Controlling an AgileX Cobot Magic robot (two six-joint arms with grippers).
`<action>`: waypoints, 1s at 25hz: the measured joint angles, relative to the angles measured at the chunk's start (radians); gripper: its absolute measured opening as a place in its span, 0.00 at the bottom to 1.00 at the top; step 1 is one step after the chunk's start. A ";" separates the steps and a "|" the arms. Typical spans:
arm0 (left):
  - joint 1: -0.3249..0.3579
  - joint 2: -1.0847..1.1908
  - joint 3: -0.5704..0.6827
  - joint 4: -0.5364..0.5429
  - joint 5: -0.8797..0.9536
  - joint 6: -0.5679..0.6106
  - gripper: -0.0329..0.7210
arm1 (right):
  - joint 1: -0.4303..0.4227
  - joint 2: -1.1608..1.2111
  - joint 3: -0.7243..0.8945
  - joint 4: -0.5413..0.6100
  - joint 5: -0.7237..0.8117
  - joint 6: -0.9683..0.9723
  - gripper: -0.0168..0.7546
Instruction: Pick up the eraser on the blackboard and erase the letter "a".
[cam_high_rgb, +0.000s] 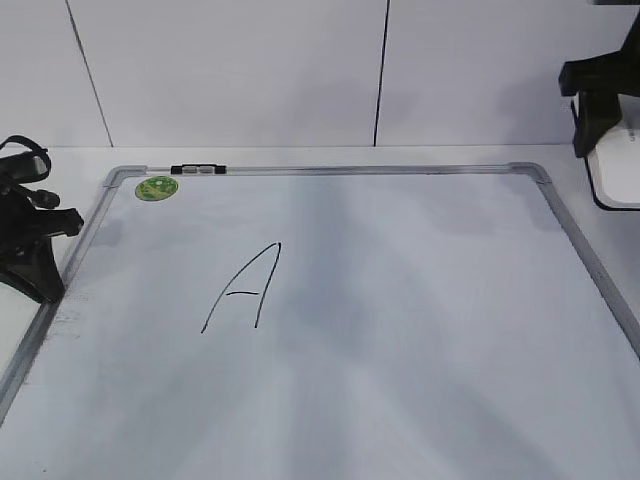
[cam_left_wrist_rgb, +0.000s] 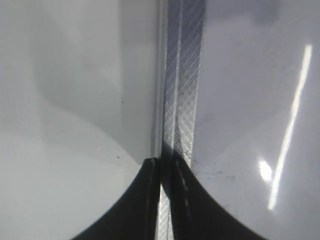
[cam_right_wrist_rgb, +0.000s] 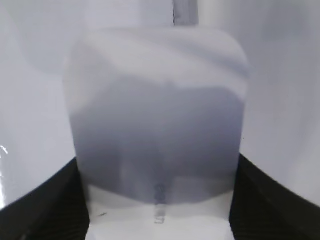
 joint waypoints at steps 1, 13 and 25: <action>0.000 0.000 0.000 -0.002 0.000 0.002 0.09 | -0.016 0.002 0.000 0.014 0.000 -0.014 0.73; 0.000 0.000 0.000 -0.004 -0.004 0.002 0.09 | -0.038 0.177 0.000 0.094 0.002 -0.088 0.73; 0.000 0.000 0.000 -0.005 -0.006 0.002 0.10 | -0.038 0.260 0.026 0.088 -0.012 -0.089 0.73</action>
